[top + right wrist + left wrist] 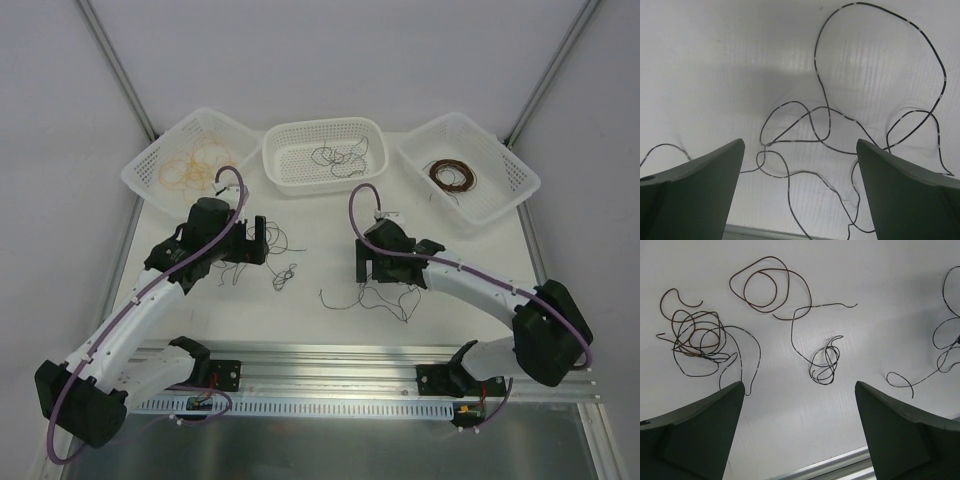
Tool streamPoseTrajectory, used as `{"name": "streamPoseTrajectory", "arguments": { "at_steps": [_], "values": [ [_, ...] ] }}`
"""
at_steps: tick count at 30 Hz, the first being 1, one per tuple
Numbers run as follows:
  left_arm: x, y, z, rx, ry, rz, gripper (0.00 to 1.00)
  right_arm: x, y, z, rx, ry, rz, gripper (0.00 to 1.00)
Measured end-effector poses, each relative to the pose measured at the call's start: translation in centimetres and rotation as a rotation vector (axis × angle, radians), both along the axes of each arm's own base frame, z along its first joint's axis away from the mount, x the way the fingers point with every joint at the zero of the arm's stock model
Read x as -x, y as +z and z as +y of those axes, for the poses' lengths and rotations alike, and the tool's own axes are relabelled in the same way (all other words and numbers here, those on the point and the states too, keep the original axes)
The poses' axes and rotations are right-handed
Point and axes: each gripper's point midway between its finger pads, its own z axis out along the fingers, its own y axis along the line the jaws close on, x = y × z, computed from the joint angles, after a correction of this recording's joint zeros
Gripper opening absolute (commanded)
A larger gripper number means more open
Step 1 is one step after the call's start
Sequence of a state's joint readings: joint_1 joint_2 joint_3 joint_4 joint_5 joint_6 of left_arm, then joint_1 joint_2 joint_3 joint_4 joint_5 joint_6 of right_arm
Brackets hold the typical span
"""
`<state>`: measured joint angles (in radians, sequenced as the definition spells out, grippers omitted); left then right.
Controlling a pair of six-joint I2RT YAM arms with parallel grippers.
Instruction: Untangle the cables
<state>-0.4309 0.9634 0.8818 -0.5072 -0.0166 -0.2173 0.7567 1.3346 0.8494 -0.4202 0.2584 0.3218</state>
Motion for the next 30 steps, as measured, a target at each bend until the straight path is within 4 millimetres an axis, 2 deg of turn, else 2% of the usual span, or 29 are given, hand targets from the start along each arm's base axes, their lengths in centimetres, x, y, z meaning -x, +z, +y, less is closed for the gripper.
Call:
{"name": "streamPoseTrajectory", "arguments": {
  "at_steps": [5,7,10,11,13,14,16,17,18,19,21,24,26,28,30],
  "values": [
    [-0.4,-0.4,0.9,-0.052,0.023,-0.006,0.94,-0.8,-3.0,-0.5,0.144,0.013,0.039,0.98],
    [-0.4,-0.8,1.2,-0.068,0.032,-0.003,0.94,-1.1,-3.7,-0.4,0.173,0.035,0.048,0.93],
    [-0.3,-1.3,1.5,-0.082,0.039,0.004,0.94,-1.2,-4.7,-0.3,0.196,0.064,0.060,0.81],
    [-0.3,-1.4,1.6,-0.085,0.042,0.007,0.94,-1.2,-5.0,-0.2,0.201,0.074,0.065,0.71],
    [-0.2,-1.7,1.7,-0.093,0.046,0.014,0.94,-1.2,-5.5,0.1,0.201,0.094,0.074,0.58],
    [-0.1,-1.8,1.8,-0.098,0.049,0.015,0.94,-1.2,-5.8,0.2,0.201,0.104,0.079,0.44],
    [-0.2,-1.8,2.0,-0.104,0.057,0.012,0.94,-1.2,-6.0,0.4,0.198,0.123,0.081,0.29],
    [-0.2,-1.8,2.1,-0.107,0.061,0.010,0.94,-1.2,-6.0,0.6,0.195,0.133,0.081,0.15],
    [-0.2,-1.8,2.2,-0.109,0.064,0.007,0.94,-1.3,-5.9,0.6,0.195,0.145,0.078,0.05],
    [-0.2,-1.8,2.3,-0.113,0.069,0.006,0.94,-1.3,-5.9,0.7,0.193,0.152,0.074,0.01],
    [-0.2,-1.8,2.4,-0.117,0.074,0.004,0.94,-1.4,-5.7,0.7,0.198,0.167,0.067,0.01],
    [-0.2,-1.8,2.5,-0.118,0.076,0.003,0.94,-1.7,-4.3,0.7,0.216,0.211,0.046,0.01],
    [-0.2,-1.8,2.5,-0.119,0.076,0.003,0.94,-2.5,-2.2,1.0,0.226,0.243,0.014,0.01],
    [-0.2,-1.8,2.6,-0.121,0.079,0.002,0.94,-4.2,1.6,2.0,0.220,0.273,-0.064,0.01],
    [-0.2,-1.9,2.7,-0.126,0.084,0.001,0.94,-6.5,6.6,3.4,0.198,0.294,-0.181,0.01]
  ]
}}
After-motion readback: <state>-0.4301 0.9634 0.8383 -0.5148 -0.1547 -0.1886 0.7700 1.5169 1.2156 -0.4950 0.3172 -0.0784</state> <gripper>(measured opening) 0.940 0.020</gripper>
